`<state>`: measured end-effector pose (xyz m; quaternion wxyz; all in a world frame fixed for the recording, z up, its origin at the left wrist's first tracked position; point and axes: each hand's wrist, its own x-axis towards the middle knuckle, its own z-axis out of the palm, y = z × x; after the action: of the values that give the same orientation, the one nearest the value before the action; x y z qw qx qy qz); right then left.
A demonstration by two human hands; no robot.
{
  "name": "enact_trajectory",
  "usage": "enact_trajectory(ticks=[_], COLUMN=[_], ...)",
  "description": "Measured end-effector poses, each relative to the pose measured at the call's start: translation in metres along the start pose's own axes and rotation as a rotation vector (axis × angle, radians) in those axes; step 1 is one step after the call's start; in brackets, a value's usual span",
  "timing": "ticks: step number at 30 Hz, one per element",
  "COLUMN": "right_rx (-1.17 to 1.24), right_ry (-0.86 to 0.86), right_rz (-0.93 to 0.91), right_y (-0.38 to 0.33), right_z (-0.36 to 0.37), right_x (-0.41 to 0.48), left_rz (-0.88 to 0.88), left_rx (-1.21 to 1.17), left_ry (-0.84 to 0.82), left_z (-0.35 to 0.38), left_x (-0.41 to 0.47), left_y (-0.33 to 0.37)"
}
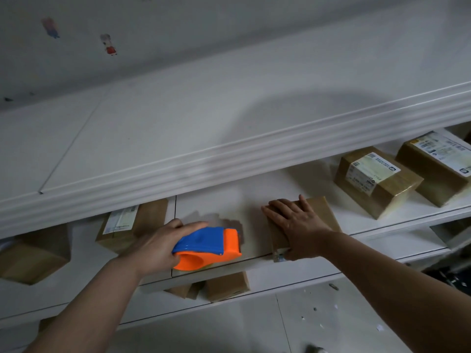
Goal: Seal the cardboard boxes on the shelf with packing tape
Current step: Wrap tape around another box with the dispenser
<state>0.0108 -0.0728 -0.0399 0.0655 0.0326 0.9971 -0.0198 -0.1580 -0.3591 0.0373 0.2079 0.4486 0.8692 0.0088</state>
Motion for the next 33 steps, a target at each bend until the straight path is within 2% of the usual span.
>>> enact_trajectory(ticks=[4,10,13,18,21,23,27,30,33], right_rx=[-0.005,0.0,-0.005,0.012,0.014,0.017,0.034,0.02,0.023], right_ry=[0.002,0.021,0.04,0.033,0.013,0.03,0.02,0.013,-0.008], right_rz=[0.003,0.008,0.017,0.026,0.027,0.026,0.017,0.023,0.02], right_y=[-0.001,-0.002,-0.004,-0.003,-0.003,-0.003,-0.003,-0.002,-0.002], right_z=[-0.001,-0.001,0.001,0.0,0.0,0.002,0.001,0.001,0.001], right_x=[0.0,0.0,-0.003,-0.004,-0.003,-0.002,-0.002,-0.001,0.0], left_rz=[-0.038,-0.102,-0.199,-0.28,-0.372,-0.391,-0.338,-0.321,-0.27], left_rx=[0.092,0.446,0.497,0.6,0.688,0.579,0.214,-0.068,0.038], left_ry=[0.001,0.034,0.033,-0.029,-0.195,-0.179,0.038,0.077,0.172], left_z=[-0.005,0.001,0.001,-0.006,-0.003,-0.003,-0.001,0.017,0.042], left_x=[0.005,0.017,0.026,0.042,0.036,0.028,0.019,0.033,0.049], left_y=[0.015,0.09,0.13,0.147,0.126,0.105,0.079,0.083,0.08])
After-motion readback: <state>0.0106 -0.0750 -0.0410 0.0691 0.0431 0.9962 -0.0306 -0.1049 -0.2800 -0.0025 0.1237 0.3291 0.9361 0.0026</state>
